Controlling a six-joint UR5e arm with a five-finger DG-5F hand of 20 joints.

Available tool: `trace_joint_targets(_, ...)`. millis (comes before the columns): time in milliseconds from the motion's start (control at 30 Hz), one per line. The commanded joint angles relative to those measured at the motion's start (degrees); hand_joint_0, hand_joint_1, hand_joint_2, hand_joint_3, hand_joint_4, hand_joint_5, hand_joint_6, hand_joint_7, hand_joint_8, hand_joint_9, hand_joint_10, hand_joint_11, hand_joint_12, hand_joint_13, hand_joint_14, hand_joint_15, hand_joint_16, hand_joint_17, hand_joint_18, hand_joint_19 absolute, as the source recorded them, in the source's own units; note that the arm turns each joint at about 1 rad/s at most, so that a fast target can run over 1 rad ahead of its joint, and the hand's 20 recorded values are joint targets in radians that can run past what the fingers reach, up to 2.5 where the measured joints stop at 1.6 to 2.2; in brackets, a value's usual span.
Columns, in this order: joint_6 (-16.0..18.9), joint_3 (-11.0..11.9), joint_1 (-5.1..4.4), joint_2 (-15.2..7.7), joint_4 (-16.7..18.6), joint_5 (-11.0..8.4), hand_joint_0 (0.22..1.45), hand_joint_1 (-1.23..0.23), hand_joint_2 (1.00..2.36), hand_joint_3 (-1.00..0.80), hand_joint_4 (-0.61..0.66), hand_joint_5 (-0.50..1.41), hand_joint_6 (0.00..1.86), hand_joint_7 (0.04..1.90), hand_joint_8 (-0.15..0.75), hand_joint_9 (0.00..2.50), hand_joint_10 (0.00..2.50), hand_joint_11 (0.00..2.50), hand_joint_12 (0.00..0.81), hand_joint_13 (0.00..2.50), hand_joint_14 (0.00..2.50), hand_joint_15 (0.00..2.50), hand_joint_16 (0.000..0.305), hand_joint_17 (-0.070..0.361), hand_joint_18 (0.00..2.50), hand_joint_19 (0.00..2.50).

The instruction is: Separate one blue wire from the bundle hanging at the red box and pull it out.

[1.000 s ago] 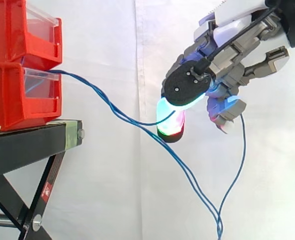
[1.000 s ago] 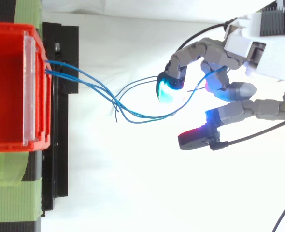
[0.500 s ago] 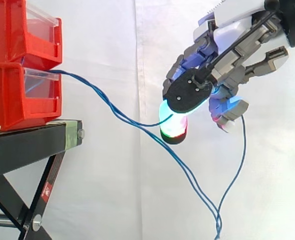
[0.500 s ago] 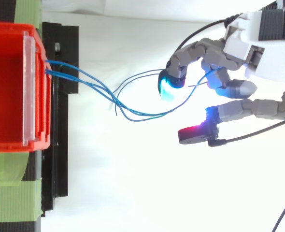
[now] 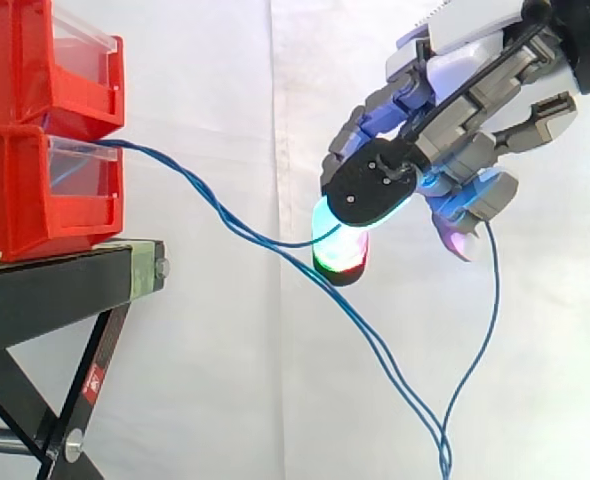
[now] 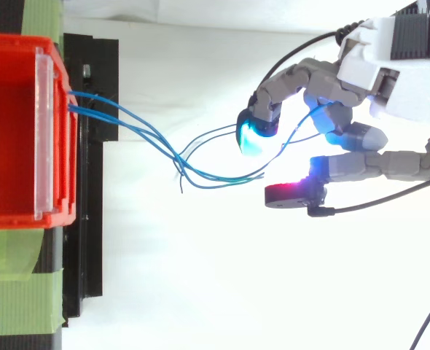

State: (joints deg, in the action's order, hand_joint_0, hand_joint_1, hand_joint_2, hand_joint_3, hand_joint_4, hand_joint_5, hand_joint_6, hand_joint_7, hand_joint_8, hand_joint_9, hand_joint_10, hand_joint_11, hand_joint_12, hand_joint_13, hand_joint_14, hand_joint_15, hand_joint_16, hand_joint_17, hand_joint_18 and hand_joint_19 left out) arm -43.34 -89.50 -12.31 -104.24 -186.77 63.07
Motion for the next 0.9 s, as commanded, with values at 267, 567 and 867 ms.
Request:
trace_joint_targets(267, 1.2, -0.1, 0.0, 0.0, 0.0, -0.05, 0.48, -0.66, 1.71, -0.1, -0.24, -0.11, 0.92, 0.91, 0.349, 1.01, 2.48, 0.99, 0.485, 1.22, 0.84, 1.26, 0.062, 0.14, 1.16, 0.73)
trace_joint_targets(567, 7.7, -0.1, 0.0, 0.0, 0.0, 0.47, 0.47, -0.66, 1.87, -0.08, -0.41, -0.09, 0.9, 1.0, 0.304, 1.13, 2.11, 1.12, 0.479, 1.25, 0.61, 1.35, 0.06, 0.136, 1.16, 0.72)
trace_joint_targets(867, 10.8, -0.1, -0.08, 0.0, -0.5, 1.0, 0.48, -0.63, 1.94, -0.04, -0.51, -0.07, 0.88, 1.07, 0.267, 1.21, 1.5, 1.29, 0.472, 1.11, 0.33, 1.35, 0.058, 0.131, 1.05, 0.72)
